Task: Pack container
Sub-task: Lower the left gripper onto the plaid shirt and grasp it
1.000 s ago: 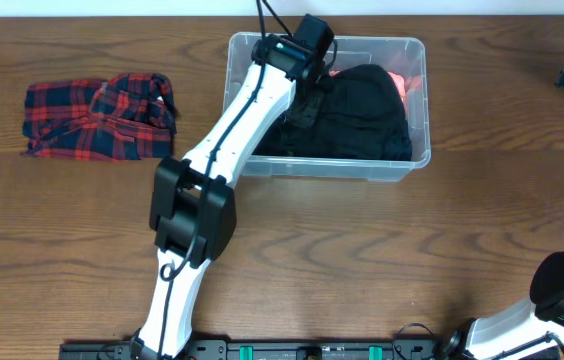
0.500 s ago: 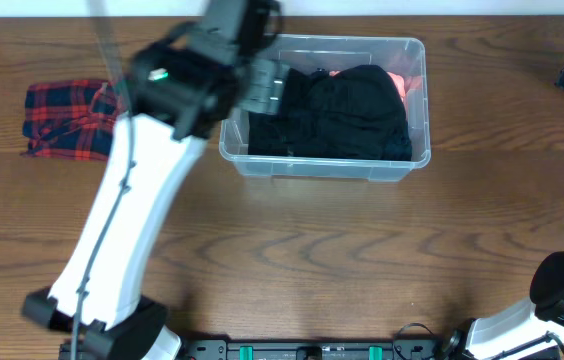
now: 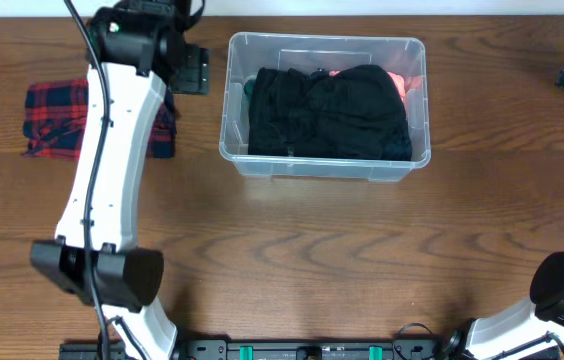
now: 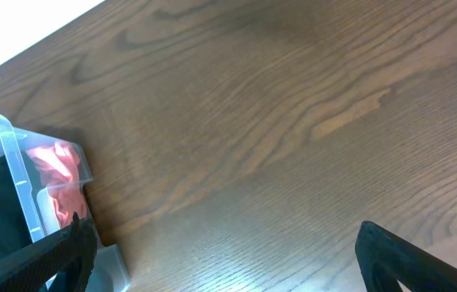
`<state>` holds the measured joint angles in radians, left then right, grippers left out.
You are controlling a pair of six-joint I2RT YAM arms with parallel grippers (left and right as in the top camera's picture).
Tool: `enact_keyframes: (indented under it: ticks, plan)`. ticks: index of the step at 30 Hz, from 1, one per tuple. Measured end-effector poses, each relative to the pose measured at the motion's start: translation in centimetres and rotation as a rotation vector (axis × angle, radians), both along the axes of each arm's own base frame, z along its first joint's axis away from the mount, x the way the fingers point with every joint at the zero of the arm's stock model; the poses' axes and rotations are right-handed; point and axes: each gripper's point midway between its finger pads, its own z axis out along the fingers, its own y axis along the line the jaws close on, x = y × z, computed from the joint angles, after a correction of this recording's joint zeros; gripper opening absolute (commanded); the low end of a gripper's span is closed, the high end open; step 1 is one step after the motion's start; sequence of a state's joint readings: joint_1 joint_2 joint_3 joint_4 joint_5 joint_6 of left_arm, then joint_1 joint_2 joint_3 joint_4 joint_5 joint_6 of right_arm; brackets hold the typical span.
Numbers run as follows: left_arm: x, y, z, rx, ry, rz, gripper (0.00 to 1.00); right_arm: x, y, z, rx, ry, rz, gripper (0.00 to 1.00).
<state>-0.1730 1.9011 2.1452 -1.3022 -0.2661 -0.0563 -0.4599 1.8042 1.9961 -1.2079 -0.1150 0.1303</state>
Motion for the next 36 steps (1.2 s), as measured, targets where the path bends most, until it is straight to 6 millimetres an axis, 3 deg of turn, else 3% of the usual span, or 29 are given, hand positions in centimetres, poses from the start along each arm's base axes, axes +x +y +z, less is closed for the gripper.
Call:
enact_keyframes:
  ticks: [4,10,17,22,36]
  plan:
    - [1.6,1.4,-2.7,0.01,0.041,0.038,0.88,0.0,0.0,0.0,0.0,0.0,0.0,0.99]
    - [4.0,2.0,-8.2,0.047,0.129,0.057,0.88,0.0,0.0,0.0,0.0,0.0,0.0,0.99]
    - [5.2,2.6,-14.1,0.107,0.231,0.068,0.88,0.0,0.0,0.0,0.0,0.0,0.0,0.99]
    - [5.8,3.3,-16.1,0.157,0.252,0.082,0.89,0.0,0.0,0.0,0.0,0.0,0.0,0.99]
    - [7.6,4.2,-19.6,0.222,0.237,0.117,0.89,0.0,0.0,0.0,0.0,0.0,0.0,0.99]
